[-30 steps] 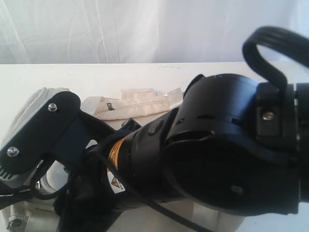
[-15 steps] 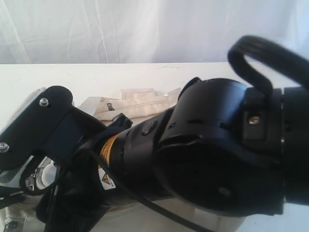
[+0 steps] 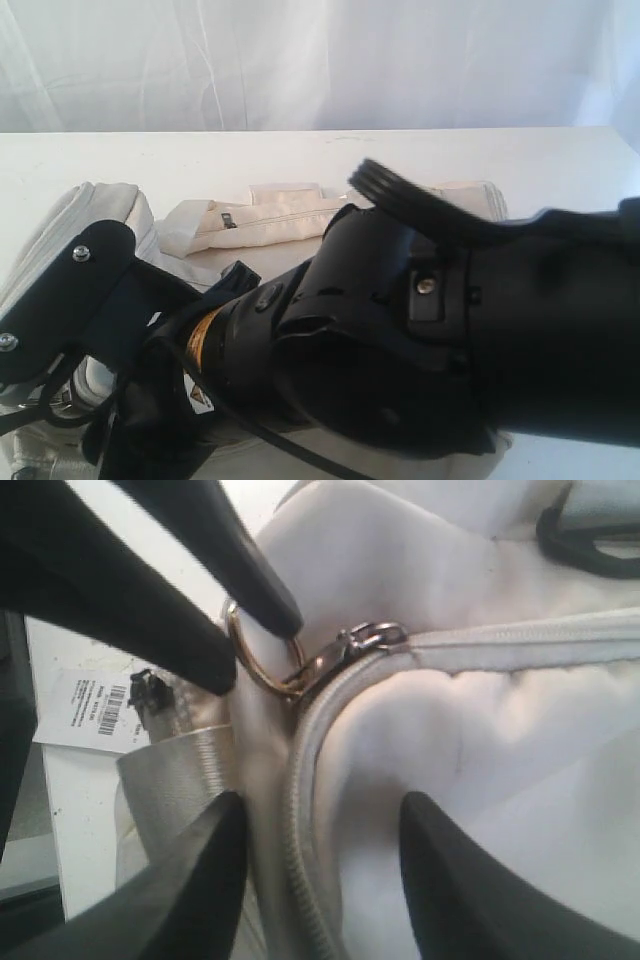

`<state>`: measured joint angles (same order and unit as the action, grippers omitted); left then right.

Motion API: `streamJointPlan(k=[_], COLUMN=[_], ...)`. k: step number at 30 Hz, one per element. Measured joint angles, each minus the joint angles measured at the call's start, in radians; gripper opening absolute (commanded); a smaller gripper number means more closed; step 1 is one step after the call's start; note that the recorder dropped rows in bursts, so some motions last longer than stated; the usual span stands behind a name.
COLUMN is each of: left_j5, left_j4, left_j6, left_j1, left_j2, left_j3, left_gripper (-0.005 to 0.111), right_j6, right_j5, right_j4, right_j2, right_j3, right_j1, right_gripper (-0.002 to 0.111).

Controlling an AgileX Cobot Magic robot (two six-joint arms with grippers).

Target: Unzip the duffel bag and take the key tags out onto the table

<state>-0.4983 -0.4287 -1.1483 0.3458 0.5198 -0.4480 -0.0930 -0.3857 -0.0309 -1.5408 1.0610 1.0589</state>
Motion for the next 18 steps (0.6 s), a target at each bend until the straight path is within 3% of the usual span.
streamJointPlan(k=[8,14,18], left_j5=[-0.002,-0.026,-0.026], left_j4=[0.002,0.062,0.069], left_j6=[0.002,0.011,0.014], left_j1=[0.0,0.0,0.0], left_j2=[0.0,0.0,0.0], left_j3=[0.0,0.0,0.0], left_gripper=[0.012,0.027,0.029], right_j6=[0.0,0.0,0.0], right_j5=[0.0,0.0,0.0], right_j4=[0.0,0.0,0.0], right_j2=[0.0,0.0,0.0], right_j3=[0.0,0.0,0.0], right_j1=[0.0,0.0,0.0], right_gripper=[0.043,0.043,0.043])
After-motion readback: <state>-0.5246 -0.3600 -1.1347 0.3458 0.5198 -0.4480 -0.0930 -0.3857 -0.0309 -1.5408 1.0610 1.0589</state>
